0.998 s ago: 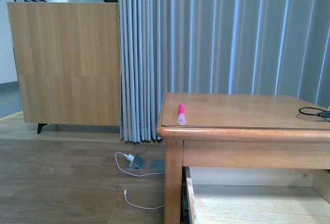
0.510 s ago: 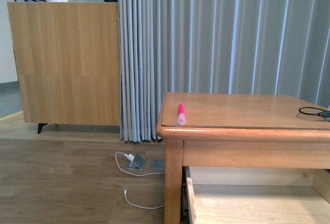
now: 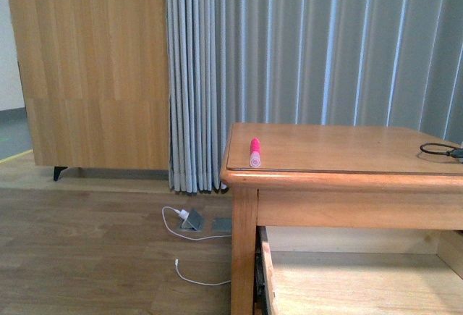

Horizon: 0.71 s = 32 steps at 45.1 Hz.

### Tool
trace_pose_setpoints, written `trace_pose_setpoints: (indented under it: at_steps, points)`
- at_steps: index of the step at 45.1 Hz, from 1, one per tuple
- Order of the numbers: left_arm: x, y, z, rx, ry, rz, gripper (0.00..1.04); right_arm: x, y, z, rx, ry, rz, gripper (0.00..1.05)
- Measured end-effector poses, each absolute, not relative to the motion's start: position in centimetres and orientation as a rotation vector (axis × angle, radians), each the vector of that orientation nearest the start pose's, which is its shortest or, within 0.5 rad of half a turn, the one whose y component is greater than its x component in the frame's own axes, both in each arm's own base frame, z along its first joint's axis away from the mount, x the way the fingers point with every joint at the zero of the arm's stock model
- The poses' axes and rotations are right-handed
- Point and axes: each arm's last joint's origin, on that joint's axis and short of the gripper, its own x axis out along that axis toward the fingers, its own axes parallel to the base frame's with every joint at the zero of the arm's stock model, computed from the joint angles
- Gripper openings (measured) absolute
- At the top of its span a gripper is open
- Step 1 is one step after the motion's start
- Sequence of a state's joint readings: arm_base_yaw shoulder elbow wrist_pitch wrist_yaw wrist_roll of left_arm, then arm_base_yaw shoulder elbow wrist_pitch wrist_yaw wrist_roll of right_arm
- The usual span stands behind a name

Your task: Place pink marker in drawer with both arms

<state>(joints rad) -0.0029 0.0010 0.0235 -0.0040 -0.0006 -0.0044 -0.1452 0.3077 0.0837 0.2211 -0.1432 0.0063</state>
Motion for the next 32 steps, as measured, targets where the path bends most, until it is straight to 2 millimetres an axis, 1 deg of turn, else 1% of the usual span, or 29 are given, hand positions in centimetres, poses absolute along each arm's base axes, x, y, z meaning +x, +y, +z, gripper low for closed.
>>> trace_pose_setpoints:
  at_steps: [12,17,20,24,27,32]
  points:
    - [9.6,0.0,17.1,-0.004,-0.018,-0.002,0.99,11.6,-1.3,18.7,0.007,0.003,-0.002,0.96]
    - [10.1,-0.2,17.0,-0.004,0.013,0.114,0.99,11.6,-1.3,18.7,0.007,0.003,-0.002,0.96]
    - [10.9,-0.6,17.4,0.000,0.038,0.103,0.99,11.6,-1.3,18.7,0.006,0.003,-0.002,0.96]
    - [13.0,-1.6,19.4,0.006,0.032,0.008,0.99,11.6,-1.3,18.7,0.006,0.003,-0.002,0.96]
    - [14.2,-2.2,20.5,0.012,0.023,-0.037,0.99,11.6,-1.3,18.7,0.006,0.003,-0.002,0.96]
    - [17.0,-3.3,22.2,0.040,0.016,-0.105,0.99,11.6,-1.3,18.7,0.005,0.003,-0.002,0.96]
